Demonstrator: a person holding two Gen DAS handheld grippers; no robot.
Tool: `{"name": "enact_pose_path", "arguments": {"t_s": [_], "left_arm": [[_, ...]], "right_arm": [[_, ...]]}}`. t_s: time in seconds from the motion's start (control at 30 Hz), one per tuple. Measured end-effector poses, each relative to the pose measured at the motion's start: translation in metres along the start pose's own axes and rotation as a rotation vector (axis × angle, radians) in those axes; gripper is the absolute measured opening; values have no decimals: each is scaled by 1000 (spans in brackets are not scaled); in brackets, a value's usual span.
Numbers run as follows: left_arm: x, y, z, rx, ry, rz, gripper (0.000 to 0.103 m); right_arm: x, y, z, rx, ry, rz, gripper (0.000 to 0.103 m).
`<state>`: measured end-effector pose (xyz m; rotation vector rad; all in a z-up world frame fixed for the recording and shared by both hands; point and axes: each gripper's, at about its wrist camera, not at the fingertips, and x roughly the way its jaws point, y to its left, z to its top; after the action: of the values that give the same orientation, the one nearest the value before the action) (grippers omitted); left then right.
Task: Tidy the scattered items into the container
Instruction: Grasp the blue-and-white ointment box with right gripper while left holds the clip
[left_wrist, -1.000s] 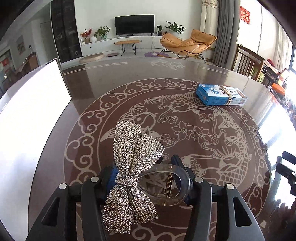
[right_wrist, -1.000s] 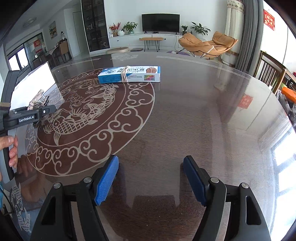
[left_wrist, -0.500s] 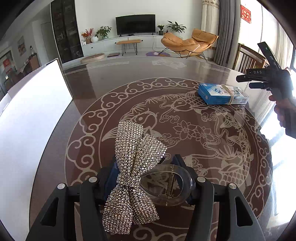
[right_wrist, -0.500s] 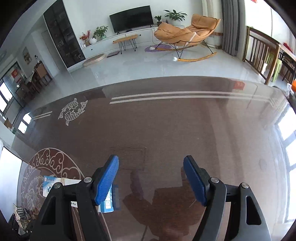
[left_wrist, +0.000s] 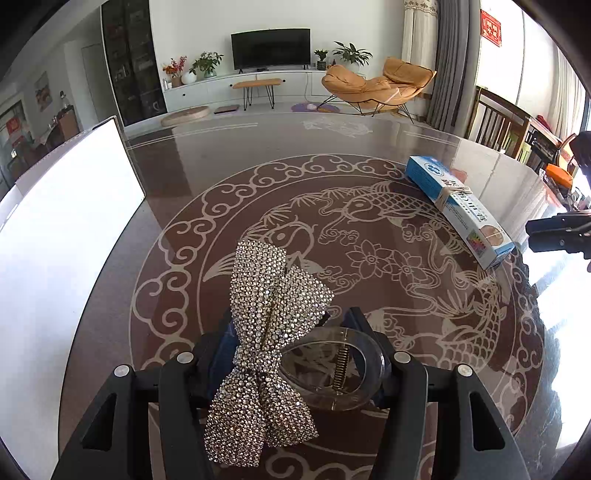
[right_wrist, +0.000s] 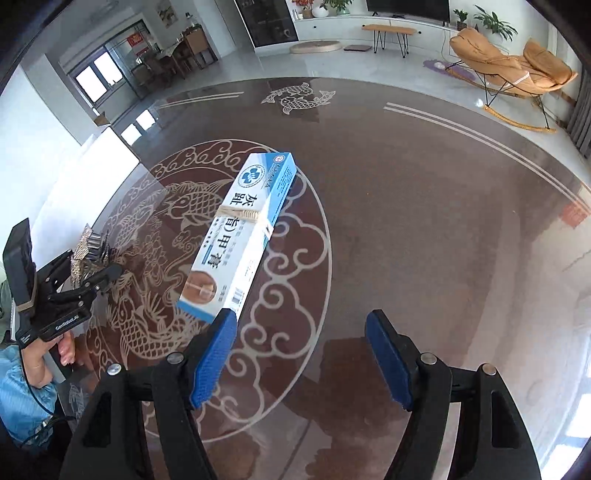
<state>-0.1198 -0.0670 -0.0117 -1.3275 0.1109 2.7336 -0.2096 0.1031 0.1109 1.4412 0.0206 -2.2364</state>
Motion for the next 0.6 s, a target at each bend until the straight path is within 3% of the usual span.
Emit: {"name": "enact_pose_path", "arguments": {"t_s": [0.1,0.23,0.4,0.53,0.6], "left_arm": [[0,0,0,1,0,2,60],[0,4,1,2,0,5,60],[-1,6,-1,1,1,9,61],[-2,4,-1,-3,3,11,62],[-3,4,-1,-5,3,10,63]], "right_arm": [[-8,13,-36,-29,-43,16,74],[1,47,-50,-98,-100,-81,75],[31,86,-19,-94,-134,-155,75],[57,88,20,4,-156,-293,75],[62,86,30,39,-184,-312,79]]}}
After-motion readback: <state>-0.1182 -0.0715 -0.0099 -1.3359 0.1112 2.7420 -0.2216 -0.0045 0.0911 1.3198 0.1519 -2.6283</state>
